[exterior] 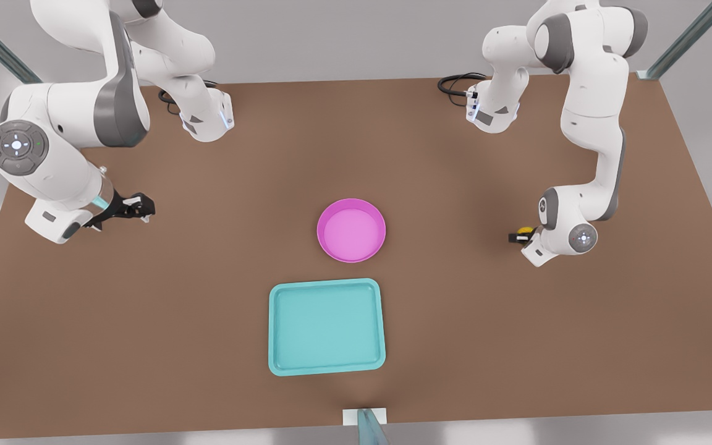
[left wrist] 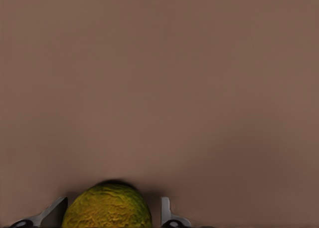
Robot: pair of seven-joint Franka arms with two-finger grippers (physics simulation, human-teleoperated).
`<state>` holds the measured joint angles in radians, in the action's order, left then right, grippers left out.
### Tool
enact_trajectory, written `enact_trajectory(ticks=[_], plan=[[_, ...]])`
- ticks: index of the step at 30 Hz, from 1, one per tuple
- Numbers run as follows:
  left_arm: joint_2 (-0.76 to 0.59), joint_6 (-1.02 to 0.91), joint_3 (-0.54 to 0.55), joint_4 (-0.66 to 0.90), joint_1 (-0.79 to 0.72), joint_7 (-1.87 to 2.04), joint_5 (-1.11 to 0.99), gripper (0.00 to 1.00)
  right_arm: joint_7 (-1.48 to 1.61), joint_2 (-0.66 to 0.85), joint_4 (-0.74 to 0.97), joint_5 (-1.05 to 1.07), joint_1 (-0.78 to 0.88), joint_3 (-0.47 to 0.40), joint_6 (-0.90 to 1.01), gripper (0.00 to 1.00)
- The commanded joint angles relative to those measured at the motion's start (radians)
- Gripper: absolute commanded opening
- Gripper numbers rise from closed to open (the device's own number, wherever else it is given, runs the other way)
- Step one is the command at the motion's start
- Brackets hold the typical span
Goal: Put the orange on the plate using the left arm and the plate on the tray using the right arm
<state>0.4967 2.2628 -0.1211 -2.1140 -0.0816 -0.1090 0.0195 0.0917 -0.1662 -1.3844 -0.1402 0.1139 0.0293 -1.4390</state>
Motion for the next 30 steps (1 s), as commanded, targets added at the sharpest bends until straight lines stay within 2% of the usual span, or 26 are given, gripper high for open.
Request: enact_trajectory(ticks=[1, 6, 9, 10, 13, 16, 19, 22, 23, 25, 27, 28, 29, 30], plan=[[0.002, -0.008, 0.0, 0.0, 0.0, 0.002, 0.0, 0.75, 0.002, 0.001, -0.001, 0.001, 0.0, 0.0, 0.0, 1.0], [-0.006, -0.011, 0.0, 0.002, 0.0, 0.008, 0.0, 0.73, 0.0, 0.001, 0.001, 0.002, 0.001, 0.001, 0.002, 1.0], [-0.029, -0.068, 0.02, 0.075, -0.02, 0.023, 0.007, 0.7, 0.0, 0.001, 0.002, 0.004, 0.001, 0.0, 0.002, 1.0], [-0.024, -0.121, 0.021, 0.136, -0.064, 0.093, 0.008, 0.7, -0.001, 0.002, 0.002, 0.004, 0.001, 0.0, 0.0, 1.0], [-0.004, -0.353, 0.031, 0.388, -0.335, 0.395, 0.048, 0.71, -0.012, 0.004, 0.002, 0.005, 0.001, 0.0, 0.003, 1.0], [0.143, -0.367, 0.061, 0.641, -0.566, 0.687, 0.095, 0.71, -0.01, 0.002, 0.002, 0.004, -0.01, 0.0, 0.0, 1.0], [0.163, -0.365, 0.193, 0.644, -0.593, 0.874, 0.102, 0.71, -0.01, 0.016, 0.001, 0.004, -0.002, -0.006, 0.0, 1.0], [0.198, -0.344, 0.202, 0.655, -0.595, 0.896, 0.158, 0.71, -0.007, 0.073, -0.077, 0.004, -0.005, -0.008, -0.03, 1.0], [0.243, -0.324, 0.202, 0.732, -0.595, 0.923, 0.192, 0.72, -0.009, 0.074, -0.079, 0.002, -0.002, -0.009, -0.03, 1.0], [0.278, -0.302, 0.202, 0.761, -0.618, 0.93, 0.195, 0.72, -0.01, 0.063, -0.087, -0.002, -0.008, -0.011, -0.038, 1.0], [0.295, -0.269, 0.201, 0.764, -0.619, 0.927, 0.189, 0.75, -0.01, 0.067, -0.11, -0.004, -0.006, -0.011, -0.05, 1.0], [0.295, -0.267, 0.199, 0.764, -0.618, 0.925, 0.188, 0.82, -0.01, 0.073, -0.117, -0.004, -0.007, -0.011, -0.057, 1.0], [0.287, -0.269, 0.195, 0.764, -0.616, 0.913, 0.183, 1.0, -0.01, 0.073, -0.12, -0.004, -0.008, -0.011, -0.057, 1.0], [0.276, -0.316, 0.187, 0.764, -0.612, 0.919, 0.175, 1.0, -0.01, 0.073, -0.128, -0.006, -0.008, -0.011, -0.057, 1.0]])
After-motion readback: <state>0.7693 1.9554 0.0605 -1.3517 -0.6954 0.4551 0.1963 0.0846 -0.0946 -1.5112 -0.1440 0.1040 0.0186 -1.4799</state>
